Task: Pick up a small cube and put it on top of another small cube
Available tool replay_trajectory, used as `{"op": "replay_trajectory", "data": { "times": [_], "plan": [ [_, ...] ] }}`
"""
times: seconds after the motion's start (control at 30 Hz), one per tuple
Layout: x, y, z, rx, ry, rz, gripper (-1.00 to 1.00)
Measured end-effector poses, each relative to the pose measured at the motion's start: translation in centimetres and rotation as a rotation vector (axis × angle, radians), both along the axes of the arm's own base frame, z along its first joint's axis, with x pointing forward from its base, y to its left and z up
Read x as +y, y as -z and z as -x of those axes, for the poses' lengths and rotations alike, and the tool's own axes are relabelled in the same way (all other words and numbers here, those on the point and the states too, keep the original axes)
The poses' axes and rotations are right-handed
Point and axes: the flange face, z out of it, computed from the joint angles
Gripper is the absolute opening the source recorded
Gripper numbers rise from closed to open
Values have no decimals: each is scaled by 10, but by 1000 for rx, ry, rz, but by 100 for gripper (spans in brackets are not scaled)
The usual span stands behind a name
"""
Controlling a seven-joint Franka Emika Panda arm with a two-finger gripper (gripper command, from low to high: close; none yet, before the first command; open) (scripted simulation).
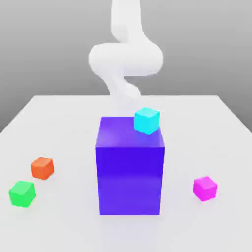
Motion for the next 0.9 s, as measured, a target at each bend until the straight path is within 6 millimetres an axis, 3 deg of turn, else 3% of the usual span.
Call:
{"op": "replay_trajectory", "data": {
  "times": [0.13,0.27,0.4,0.57,0.7,0.9],
  "plan": [
    [53,98,-40,142,-44,53,0],
    [97,195,-52,273,-98,91,0],
    [137,288,-38,402,-164,118,0],
    [178,393,10,563,-260,131,0],
    [206,458,69,687,-351,128,0],
    [210,496,77,710,-353,109,0]
  ]
}}
